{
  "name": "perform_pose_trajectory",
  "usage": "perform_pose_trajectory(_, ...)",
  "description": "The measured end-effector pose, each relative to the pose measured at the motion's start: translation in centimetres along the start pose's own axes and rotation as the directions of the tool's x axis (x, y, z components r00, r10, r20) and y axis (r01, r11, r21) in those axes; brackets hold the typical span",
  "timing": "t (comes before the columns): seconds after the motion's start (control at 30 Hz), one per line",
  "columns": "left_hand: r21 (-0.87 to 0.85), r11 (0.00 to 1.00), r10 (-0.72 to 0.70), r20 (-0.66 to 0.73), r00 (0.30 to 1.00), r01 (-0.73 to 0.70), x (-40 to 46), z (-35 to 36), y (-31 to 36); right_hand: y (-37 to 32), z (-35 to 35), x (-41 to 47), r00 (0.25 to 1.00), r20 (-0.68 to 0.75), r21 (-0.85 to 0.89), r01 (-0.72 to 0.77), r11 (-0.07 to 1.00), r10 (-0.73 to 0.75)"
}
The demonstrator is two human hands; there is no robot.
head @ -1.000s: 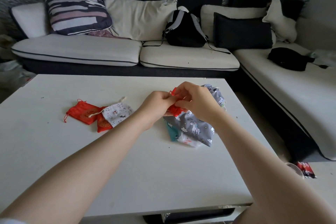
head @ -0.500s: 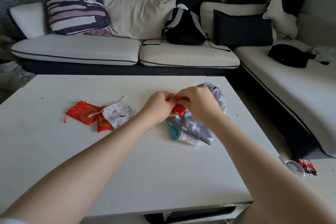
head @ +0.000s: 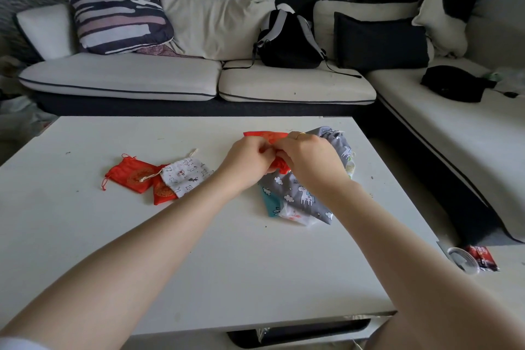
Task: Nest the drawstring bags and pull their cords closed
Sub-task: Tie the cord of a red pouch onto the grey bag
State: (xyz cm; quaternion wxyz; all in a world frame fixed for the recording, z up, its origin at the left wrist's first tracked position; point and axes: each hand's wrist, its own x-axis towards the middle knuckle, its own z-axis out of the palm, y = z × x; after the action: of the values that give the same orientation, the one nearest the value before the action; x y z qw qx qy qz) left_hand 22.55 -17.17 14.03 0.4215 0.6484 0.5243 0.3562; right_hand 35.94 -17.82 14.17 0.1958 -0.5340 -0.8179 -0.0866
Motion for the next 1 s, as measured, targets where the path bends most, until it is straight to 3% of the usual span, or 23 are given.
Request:
perform_pose_trajectory(0.23, 0.180, 0.981, 0.087, -0.058, 0.995, -0.076, 0.0, -0.1, 0.0, -0.4, -0.2, -0.3, 0.980, -0.185, -0.004, 0.070, 0.998, -0.070)
perform_pose_trajectory(0.4, 0.413, 0.880, 0.311, -0.131, 0.941, -0.233, 0.1, -0.1, -0.1, -0.9, -0.2, -0.3, 0.958, -0.263, -0.122, 0.086, 0.989, -0.115)
perform_pose_trajectory(0.47, 0.450, 0.841, 0.385, -0.113, 0.916, -0.298, 0.2, -0.1, -0.5, -0.6, 0.4, -0.3, 0.980, -0.199, -0.007, 0.024, 1.000, -0.025)
perform_pose_trajectory(0.53, 0.463, 0.820, 0.434, -0.118, 0.893, -0.337, 0.1, -0.1, -0.7, -0.2, 0.4, 0.1, 0.992, -0.040, 0.292, -0.103, 0.951, 0.120)
perform_pose_trajectory(0.6, 0.460, 0.807, 0.477, -0.137, 0.868, -0.371, 0.1, -0.2, -0.8, -0.2, -0.3, 0.3, 0.962, 0.137, 0.579, -0.271, 0.769, 0.236)
perform_pose_trajectory(0.67, 0.471, 0.783, 0.522, -0.142, 0.841, -0.406, 0.1, -0.3, -0.7, -0.2, -0.9, 0.2, 0.920, 0.278, 0.780, -0.384, 0.495, 0.276)
perform_pose_trajectory(0.73, 0.473, 0.765, 0.557, -0.145, 0.817, -0.437, 0.4, -0.4, -0.7, 0.1, -1.0, 0.0, 0.871, 0.422, 0.865, -0.470, 0.175, 0.251)
perform_pose_trajectory(0.8, 0.429, 0.781, 0.565, -0.178, 0.806, -0.453, 0.5, -0.5, -0.5, 0.3, -0.9, 0.0, 0.816, 0.538, 0.843, -0.525, -0.117, 0.210)
perform_pose_trajectory(0.87, 0.369, 0.816, 0.542, -0.223, 0.810, -0.445, 0.4, -0.5, -0.3, 0.3, -0.9, 0.3, 0.774, 0.599, 0.796, -0.549, -0.253, 0.205)
perform_pose_trajectory(1.0, 0.347, 0.814, 0.557, -0.238, 0.796, -0.466, 0.4, -0.4, -0.3, 0.4, -0.8, 0.7, 0.746, 0.627, 0.774, -0.566, -0.284, 0.223)
